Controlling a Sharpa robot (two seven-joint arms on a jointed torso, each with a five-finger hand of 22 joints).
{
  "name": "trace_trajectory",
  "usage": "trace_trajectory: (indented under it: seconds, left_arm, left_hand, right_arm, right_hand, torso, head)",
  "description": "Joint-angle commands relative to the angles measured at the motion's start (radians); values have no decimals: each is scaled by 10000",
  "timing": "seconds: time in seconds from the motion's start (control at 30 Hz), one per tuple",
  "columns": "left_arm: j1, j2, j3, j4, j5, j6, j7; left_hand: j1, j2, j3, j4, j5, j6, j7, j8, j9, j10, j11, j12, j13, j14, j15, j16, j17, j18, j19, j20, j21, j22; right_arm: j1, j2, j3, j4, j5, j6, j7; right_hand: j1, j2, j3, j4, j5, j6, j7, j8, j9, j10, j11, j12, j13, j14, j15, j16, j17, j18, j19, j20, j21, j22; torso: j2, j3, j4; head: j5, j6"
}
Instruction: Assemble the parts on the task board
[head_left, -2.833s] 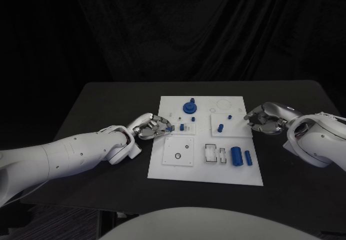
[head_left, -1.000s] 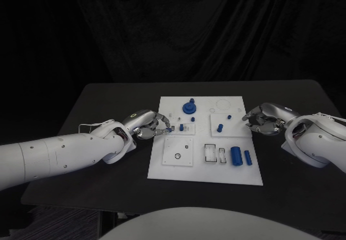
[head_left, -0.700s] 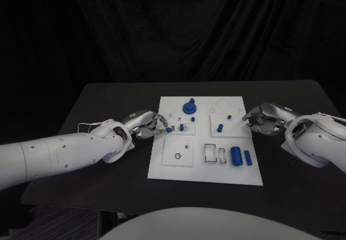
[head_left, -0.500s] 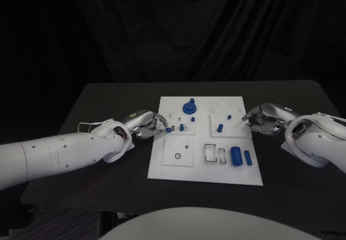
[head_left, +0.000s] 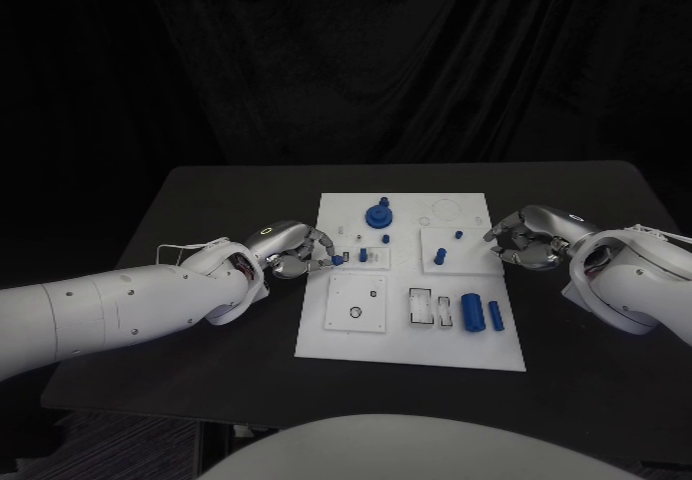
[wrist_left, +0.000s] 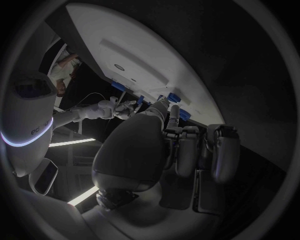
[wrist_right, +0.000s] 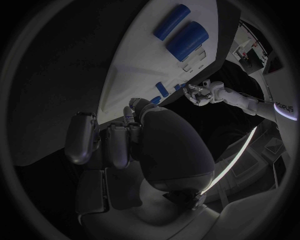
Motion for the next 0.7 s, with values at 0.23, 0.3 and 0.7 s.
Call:
trace_trajectory:
  seconds: [0.23, 0.3, 0.7]
  left_arm:
    - [-11, 86, 6, -48, -15, 249, 191]
    - [-20, 118, 6, -86, -15, 286, 170]
    - [-53, 187, 6, -199, -15, 361, 74]
  left_hand:
    - [-60, -2, -21, -48, -27, -107, -4, 11, 16, 1048, -27, 16, 2591, 1038, 43, 65, 2634, 16, 677, 40, -19, 2432]
    - [-58, 0, -20, -50, -26, -111, -4, 10, 17, 1048, -28, 16, 2591, 1038, 42, 65, 2634, 19, 670, 39, -29, 2428]
    - [-109, 30, -25, -33, -25, -19, -14, 90, 70, 1048, 9, 16, 2591, 1038, 53, 65, 2634, 15, 678, 40, -18, 2432]
  right_arm:
    - [-27, 19, 5, -7, 4, 20, -49]
    - [-28, 19, 5, -6, 4, 21, -47]
    - [-29, -14, 5, 3, 4, 23, -51]
  right_hand:
    - [-90, 17, 45, 5, 60, 36, 8, -9, -10, -25, 0, -38, 807, 695, 71, -19, 1263, -11, -16, 14, 10, 1717]
    - [-90, 17, 45, 5, 60, 36, 8, -9, -10, -25, 0, -38, 807, 695, 71, -19, 1263, -11, -16, 14, 10, 1717]
    - [-90, 17, 45, 5, 60, 36, 8, -9, -10, -25, 0, -38, 807, 695, 71, -19, 1263, -11, -16, 14, 10, 1717]
  torso:
    - [-2, 11, 0]
    - [-1, 14, 3]
    - [7, 16, -2]
  head:
    - [-6, -2]
    - [-10, -2]
    - [-37, -2]
